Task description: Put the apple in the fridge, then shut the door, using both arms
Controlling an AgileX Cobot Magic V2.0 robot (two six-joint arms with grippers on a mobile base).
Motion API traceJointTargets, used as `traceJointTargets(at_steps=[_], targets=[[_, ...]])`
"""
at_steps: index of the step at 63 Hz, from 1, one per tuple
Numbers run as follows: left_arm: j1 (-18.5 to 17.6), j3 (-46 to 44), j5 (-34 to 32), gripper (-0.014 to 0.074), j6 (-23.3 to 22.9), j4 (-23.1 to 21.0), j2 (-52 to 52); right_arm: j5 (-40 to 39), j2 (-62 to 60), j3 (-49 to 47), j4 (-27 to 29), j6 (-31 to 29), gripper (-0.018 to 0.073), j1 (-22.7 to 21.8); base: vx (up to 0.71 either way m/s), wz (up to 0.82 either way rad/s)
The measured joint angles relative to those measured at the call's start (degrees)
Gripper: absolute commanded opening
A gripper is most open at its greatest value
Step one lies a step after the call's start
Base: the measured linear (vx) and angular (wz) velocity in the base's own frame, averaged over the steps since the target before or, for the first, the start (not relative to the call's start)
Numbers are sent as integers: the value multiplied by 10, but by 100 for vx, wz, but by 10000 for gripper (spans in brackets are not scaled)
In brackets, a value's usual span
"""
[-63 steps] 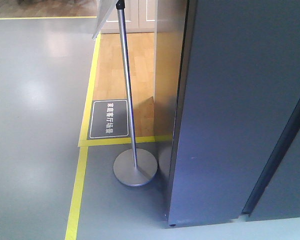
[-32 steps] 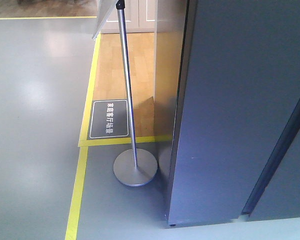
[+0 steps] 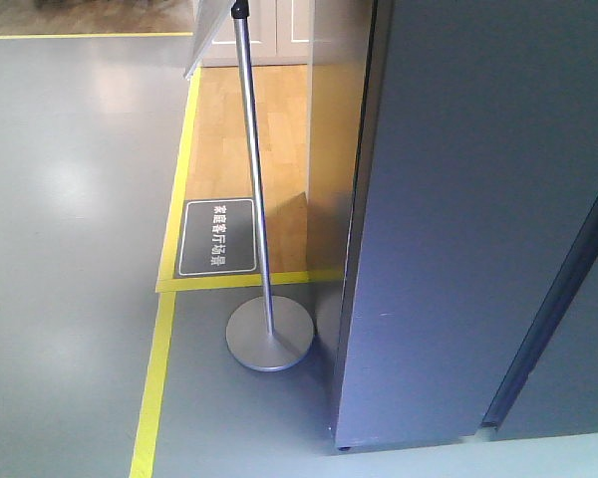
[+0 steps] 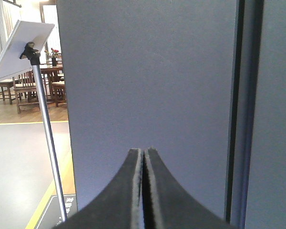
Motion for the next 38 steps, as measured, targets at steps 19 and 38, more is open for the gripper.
traceJointTargets(at_steps=[19,38], targets=[[0,0,0,-8,0,0,0,0,0,0,0,0,-3,0,0,0],[0,0,0,-8,0,0,0,0,0,0,0,0,-3,0,0,0]])
